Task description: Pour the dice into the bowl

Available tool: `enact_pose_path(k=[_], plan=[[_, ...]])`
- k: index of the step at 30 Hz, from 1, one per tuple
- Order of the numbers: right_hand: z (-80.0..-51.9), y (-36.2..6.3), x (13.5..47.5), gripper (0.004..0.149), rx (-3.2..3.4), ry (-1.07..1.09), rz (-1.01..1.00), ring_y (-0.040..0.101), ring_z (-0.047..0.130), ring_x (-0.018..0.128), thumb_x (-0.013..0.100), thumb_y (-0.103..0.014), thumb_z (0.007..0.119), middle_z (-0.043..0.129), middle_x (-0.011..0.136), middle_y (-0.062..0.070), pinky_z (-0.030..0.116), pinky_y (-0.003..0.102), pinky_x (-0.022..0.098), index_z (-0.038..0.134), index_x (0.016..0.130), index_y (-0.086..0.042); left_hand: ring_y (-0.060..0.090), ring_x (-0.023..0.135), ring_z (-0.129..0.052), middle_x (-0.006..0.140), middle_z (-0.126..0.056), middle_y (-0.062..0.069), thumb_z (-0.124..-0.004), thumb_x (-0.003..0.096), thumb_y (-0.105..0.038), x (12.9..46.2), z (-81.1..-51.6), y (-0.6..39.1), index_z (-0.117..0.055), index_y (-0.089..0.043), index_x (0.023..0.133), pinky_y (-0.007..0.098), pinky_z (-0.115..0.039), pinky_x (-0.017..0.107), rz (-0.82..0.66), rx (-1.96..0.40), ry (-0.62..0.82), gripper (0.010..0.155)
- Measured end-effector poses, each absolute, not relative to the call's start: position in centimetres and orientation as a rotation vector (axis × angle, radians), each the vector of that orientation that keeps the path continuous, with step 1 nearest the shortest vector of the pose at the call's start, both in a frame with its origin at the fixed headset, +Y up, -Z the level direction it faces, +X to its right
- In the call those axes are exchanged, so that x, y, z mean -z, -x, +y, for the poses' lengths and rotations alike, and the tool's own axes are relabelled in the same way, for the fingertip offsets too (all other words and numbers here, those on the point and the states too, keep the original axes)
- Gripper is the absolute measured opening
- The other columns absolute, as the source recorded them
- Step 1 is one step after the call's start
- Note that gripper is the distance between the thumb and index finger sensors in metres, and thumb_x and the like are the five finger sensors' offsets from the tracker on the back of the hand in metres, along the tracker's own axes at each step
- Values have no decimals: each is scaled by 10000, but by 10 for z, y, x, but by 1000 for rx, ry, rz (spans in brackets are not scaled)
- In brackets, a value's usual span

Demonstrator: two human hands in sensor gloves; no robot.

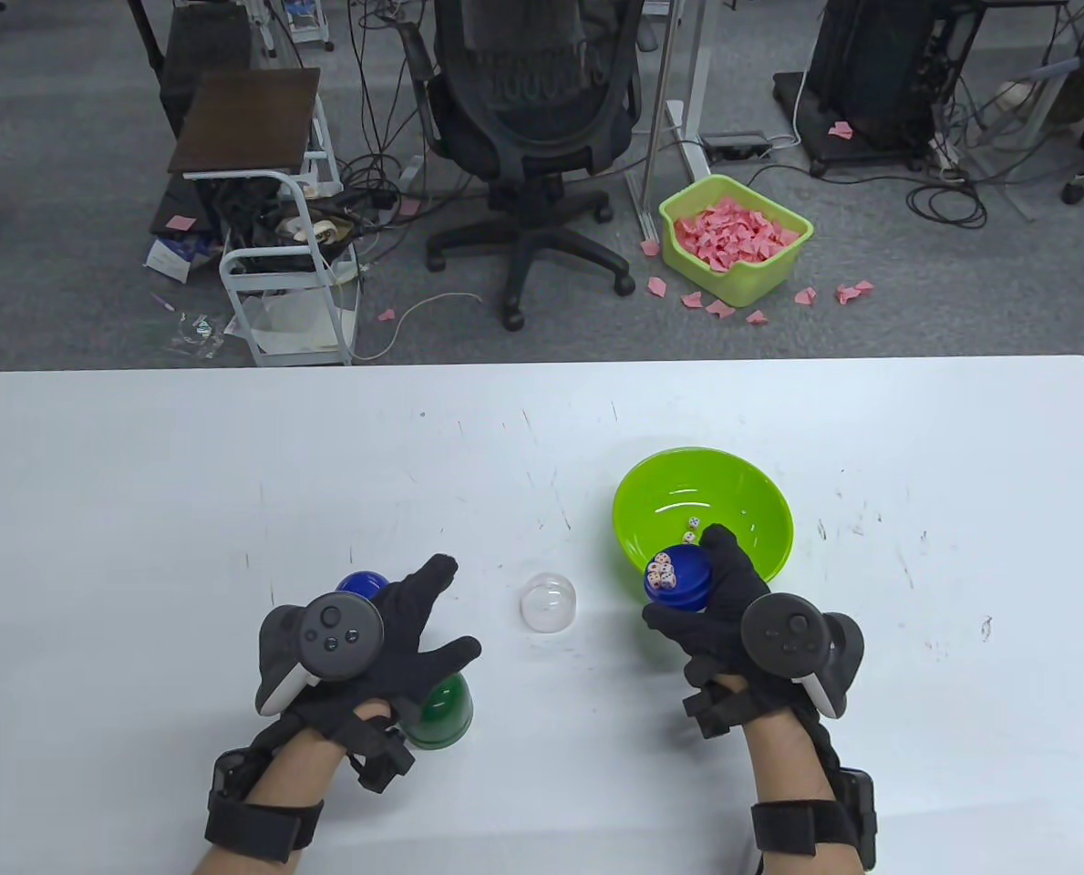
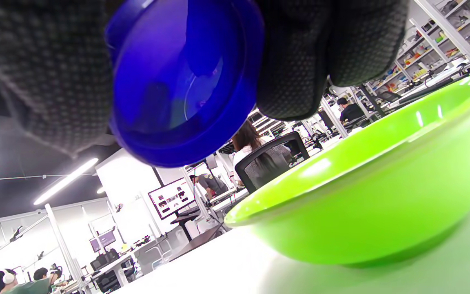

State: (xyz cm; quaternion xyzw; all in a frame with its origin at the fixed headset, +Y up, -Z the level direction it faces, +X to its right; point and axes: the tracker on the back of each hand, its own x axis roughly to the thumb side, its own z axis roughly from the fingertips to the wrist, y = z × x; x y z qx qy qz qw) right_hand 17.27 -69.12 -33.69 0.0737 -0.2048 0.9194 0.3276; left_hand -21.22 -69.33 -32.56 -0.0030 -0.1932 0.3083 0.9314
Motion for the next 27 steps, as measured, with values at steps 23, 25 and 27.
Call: enact_pose_path(k=[23, 25, 27], plan=[[-684, -189, 387, 981, -2832, -18, -495, 449, 876, 681, 314, -491, 1016, 680, 995, 333, 689, 696, 610, 552, 1016, 14, 399, 1027, -667, 1130, -622, 120, -757, 448, -649, 330, -697, 223, -328, -254, 1122, 643, -569, 758, -388, -752, -47, 891], [-683, -185, 392, 986, -2891, -42, -487, 442, 862, 675, 325, -496, 1007, 665, 998, 337, 681, 698, 612, 541, 1023, 20, 396, 1027, -666, 1130, -620, 119, -756, 452, -643, 330, -698, 223, -331, -251, 1119, 642, -569, 758, -386, -758, -45, 882], [-683, -181, 396, 986, -2940, -58, -484, 438, 846, 675, 333, -495, 1001, 642, 1004, 338, 668, 699, 617, 528, 1031, 16, 398, 1026, -665, 1130, -619, 118, -756, 453, -640, 330, -698, 223, -327, -247, 1118, 642, -570, 757, -386, -760, -43, 884]])
